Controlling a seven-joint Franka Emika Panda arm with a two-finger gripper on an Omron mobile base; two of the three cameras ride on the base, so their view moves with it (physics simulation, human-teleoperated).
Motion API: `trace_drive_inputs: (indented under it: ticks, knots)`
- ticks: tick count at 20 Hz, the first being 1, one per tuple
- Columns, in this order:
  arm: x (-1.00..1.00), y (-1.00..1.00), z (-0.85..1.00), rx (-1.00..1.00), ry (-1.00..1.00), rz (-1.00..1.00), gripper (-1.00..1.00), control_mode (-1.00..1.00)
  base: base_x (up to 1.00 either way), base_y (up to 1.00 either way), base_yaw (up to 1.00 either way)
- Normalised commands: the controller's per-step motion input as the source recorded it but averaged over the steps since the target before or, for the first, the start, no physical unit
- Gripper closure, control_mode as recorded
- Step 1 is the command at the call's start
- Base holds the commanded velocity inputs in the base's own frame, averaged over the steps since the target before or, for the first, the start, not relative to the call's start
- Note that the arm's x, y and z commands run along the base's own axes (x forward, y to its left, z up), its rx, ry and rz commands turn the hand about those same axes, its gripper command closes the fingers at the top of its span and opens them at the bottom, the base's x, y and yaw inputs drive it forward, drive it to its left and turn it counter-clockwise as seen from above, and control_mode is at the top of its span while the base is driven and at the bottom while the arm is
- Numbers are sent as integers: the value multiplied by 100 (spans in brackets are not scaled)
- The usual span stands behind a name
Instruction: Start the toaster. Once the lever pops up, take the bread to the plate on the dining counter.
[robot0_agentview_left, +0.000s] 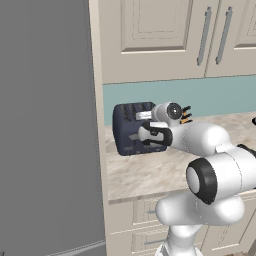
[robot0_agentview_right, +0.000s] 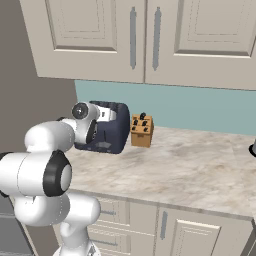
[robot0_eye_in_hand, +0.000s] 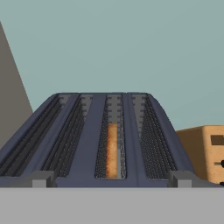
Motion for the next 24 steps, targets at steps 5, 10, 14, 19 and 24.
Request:
trace_drive_inputs:
  ticks: [5, 10, 14, 19, 24]
  knots:
    - [0, 0, 0, 0, 0, 0, -100, -100, 0, 0, 0]
    - [0, 0, 0, 0, 0, 0, -100, -100, 0, 0, 0]
    - [0, 0, 0, 0, 0, 0, -100, -100, 0, 0, 0]
    - [0, 0, 0, 0, 0, 0, -100, -100, 0, 0, 0]
    - [0, 0, 0, 0, 0, 0, -100, -100, 0, 0, 0]
